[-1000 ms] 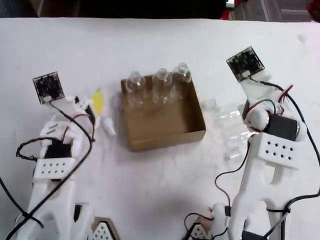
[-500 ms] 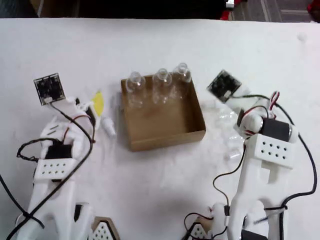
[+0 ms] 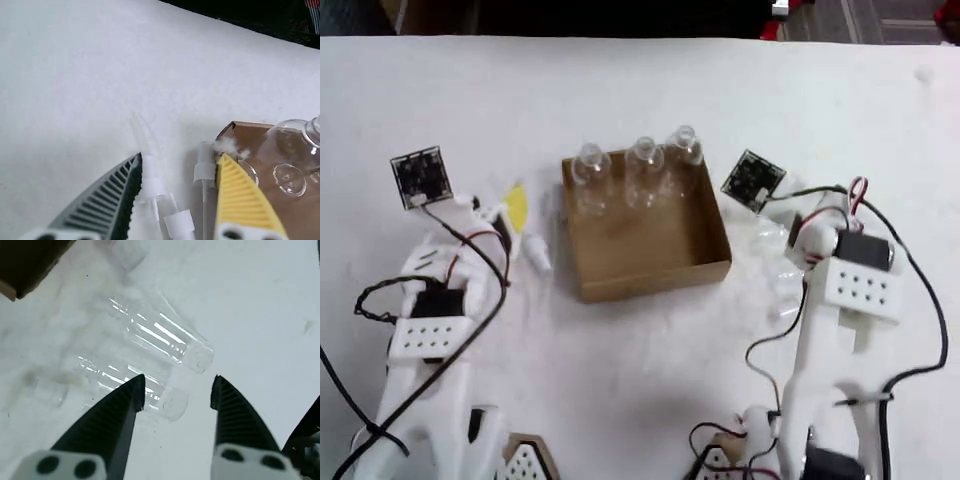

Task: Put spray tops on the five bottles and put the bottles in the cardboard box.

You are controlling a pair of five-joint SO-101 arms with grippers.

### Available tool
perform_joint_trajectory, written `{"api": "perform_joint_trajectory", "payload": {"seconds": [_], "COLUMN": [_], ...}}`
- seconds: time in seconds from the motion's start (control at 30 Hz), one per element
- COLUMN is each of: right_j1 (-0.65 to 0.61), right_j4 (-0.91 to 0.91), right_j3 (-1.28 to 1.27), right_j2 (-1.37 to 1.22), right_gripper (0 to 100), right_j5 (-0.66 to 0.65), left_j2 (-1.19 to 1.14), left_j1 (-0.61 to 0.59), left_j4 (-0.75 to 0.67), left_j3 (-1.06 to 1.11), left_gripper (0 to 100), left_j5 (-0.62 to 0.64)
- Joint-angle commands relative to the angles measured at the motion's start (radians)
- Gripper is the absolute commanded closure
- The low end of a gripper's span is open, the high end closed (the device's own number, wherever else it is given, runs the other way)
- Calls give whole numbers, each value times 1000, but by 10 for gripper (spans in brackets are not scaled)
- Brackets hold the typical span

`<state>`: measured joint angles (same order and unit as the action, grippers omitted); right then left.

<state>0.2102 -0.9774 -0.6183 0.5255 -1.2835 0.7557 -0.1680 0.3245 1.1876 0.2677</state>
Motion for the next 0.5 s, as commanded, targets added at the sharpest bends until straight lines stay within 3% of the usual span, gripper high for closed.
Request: {"api": "perform_joint_trajectory", "payload": {"seconds": [0.0, 0.17, 0.33, 0.47], "right_j1": [-7, -33, -81, -117], "right_j4": [-122, -354, -515, -539], "right_j3": [196, 391, 542, 559], "right_j2": [-99, -246, -374, -438], "right_gripper": [757, 791, 800, 800], "right_j5": [-46, -288, -374, -417], "left_j2": [12, 12, 12, 12], "left_j1": [-4, -4, -4, -4], "left_j4": [-25, -25, -28, -28], "left_j3": [-9, -9, -9, -9], "left_gripper": [774, 774, 773, 772], "left_j5": [-52, -55, -57, -57]}}
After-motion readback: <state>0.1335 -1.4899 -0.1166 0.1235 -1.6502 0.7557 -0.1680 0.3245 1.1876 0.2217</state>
